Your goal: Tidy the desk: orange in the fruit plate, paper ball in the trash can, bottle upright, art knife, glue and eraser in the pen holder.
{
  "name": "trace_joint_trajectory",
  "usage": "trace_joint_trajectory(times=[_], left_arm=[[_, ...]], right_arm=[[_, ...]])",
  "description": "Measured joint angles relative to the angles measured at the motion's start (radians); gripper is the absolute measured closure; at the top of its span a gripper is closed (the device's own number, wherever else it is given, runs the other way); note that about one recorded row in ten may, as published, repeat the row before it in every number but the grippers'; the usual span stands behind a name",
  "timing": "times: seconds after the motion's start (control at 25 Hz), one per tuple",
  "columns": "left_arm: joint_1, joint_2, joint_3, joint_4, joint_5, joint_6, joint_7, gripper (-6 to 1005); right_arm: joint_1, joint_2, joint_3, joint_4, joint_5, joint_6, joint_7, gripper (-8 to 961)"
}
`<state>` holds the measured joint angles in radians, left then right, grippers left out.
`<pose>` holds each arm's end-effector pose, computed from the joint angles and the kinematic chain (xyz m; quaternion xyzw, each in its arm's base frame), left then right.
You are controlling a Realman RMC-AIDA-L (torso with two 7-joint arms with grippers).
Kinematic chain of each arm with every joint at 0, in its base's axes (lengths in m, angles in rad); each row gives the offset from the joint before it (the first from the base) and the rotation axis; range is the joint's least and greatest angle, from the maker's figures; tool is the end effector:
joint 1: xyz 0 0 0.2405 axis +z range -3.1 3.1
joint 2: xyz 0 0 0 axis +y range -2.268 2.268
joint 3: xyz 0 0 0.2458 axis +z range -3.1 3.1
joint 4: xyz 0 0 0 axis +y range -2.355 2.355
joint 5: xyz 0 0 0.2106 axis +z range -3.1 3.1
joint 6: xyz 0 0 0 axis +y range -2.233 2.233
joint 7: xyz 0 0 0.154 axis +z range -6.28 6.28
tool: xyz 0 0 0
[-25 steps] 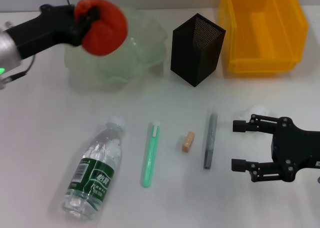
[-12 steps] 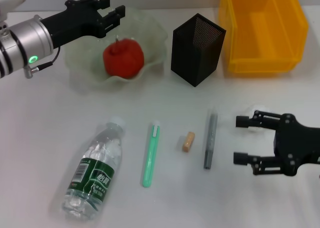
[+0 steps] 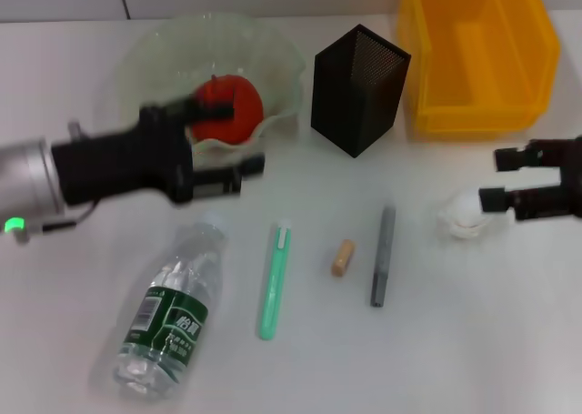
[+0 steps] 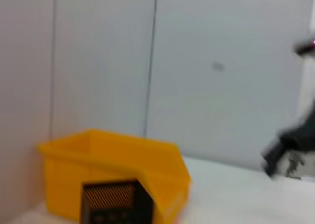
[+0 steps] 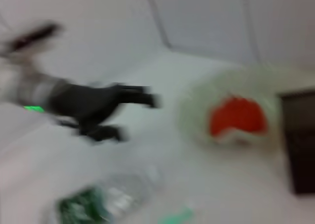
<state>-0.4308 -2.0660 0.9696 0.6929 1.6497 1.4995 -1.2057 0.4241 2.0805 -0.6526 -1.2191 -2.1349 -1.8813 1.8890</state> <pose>-0.2350 0.3233 -0.0063 -0.9351 -0.1229 -0.2905 0.1618 0.2380 0.2998 0.0792 -0.9363 0.2962 0.1568 0.1046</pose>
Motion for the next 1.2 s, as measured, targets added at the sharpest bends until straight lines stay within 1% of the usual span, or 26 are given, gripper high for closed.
trace_joint_trajectory(times=[0.04, 0.08, 0.12, 0.16, 0.2, 0.28, 0.32, 0.44, 0.48, 0.52, 0.68, 0.88, 1.12, 1.2], left_arm=[[0.0, 0.0, 0.0, 0.0, 0.0, 0.0, 0.0, 240], [0.031, 0.0, 0.028, 0.007, 0.0, 0.004, 0.003, 214], [0.031, 0.0, 0.028, 0.007, 0.0, 0.004, 0.003, 206], [0.084, -0.002, 0.04, 0.003, -0.001, 0.023, 0.036, 198], [0.094, -0.002, 0.04, 0.002, -0.003, 0.028, 0.045, 190], [0.107, -0.002, 0.038, 0.0, -0.006, 0.037, 0.052, 173], [0.112, -0.002, 0.036, -0.001, -0.007, 0.041, 0.052, 165], [0.118, -0.002, 0.04, -0.003, -0.007, 0.054, 0.052, 157], [0.119, -0.002, 0.041, -0.003, -0.007, 0.056, 0.052, 157], [0.119, -0.003, 0.041, -0.005, -0.006, 0.056, 0.052, 157], [0.115, -0.004, 0.042, -0.026, -0.003, 0.054, 0.062, 158], [0.11, -0.002, 0.04, -0.046, -0.007, 0.048, 0.087, 158], [0.11, -0.002, 0.035, -0.047, -0.008, 0.047, 0.093, 158], [0.11, -0.002, 0.034, -0.047, -0.008, 0.047, 0.093, 158]], right_arm=[[0.012, -0.001, -0.033, -0.08, -0.043, 0.003, 0.096, 139], [0.027, 0.0, -0.084, -0.174, -0.11, 0.009, 0.199, 139], [0.036, 0.0, -0.127, -0.22, -0.162, 0.02, 0.253, 139], [0.048, 0.002, -0.177, -0.264, -0.22, 0.031, 0.31, 139], [0.062, 0.003, -0.237, -0.292, -0.291, 0.056, 0.371, 139], [0.089, 0.004, -0.354, -0.302, -0.397, 0.108, 0.478, 140], [0.108, 0.003, -0.416, -0.28, -0.443, 0.134, 0.522, 140], [0.149, 0.003, -0.525, -0.2, -0.513, 0.196, 0.583, 140], [0.17, 0.003, -0.572, -0.145, -0.531, 0.239, 0.608, 140], [0.17, 0.003, -0.572, -0.145, -0.531, 0.239, 0.608, 141], [0.208, 0.004, -0.61, -0.043, -0.537, 0.305, 0.624, 141], [0.237, 0.004, -0.649, 0.069, -0.537, 0.38, 0.633, 142], [0.268, 0.002, -0.655, 0.131, -0.537, 0.387, 0.634, 143], [0.266, 0.002, -0.652, 0.119, -0.538, 0.385, 0.635, 209]])
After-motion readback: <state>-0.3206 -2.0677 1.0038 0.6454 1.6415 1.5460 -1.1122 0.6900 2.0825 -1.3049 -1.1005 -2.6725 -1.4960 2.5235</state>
